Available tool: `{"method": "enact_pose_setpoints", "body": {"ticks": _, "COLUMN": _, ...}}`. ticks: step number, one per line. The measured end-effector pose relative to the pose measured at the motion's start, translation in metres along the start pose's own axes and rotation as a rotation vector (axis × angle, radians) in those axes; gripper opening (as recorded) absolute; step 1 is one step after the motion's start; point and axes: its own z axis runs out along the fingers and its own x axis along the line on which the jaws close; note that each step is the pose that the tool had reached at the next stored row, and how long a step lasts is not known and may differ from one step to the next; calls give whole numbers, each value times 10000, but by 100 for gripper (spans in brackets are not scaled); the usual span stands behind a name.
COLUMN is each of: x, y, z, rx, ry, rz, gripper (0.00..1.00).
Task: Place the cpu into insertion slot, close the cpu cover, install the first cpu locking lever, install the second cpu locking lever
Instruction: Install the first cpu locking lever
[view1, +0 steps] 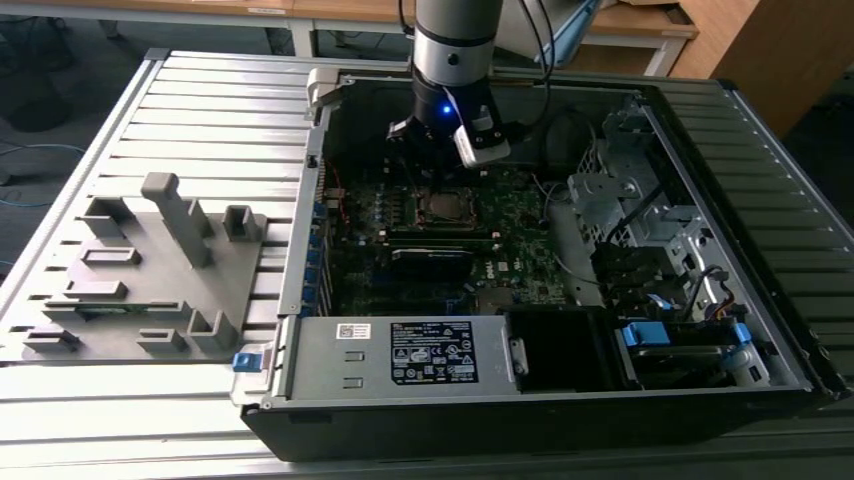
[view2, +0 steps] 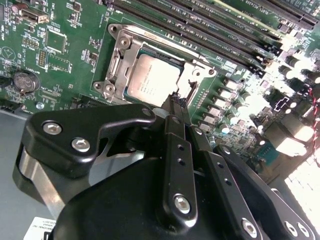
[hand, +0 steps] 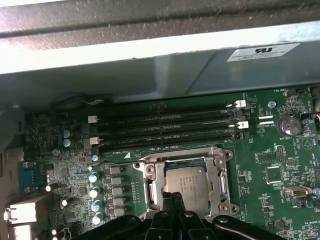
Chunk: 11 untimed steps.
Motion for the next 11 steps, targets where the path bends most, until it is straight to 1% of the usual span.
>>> {"method": "enact_pose_setpoints", "body": {"ticks": 8, "x": 2, "y": -1, "z": -4, "rx": 0, "ry": 0, "rz": 0, "gripper": 11}}
{"method": "enact_pose_setpoints", "body": {"ticks": 11, "x": 2, "y": 1, "z": -23, "rx": 0, "ry": 0, "rz": 1, "gripper": 11}}
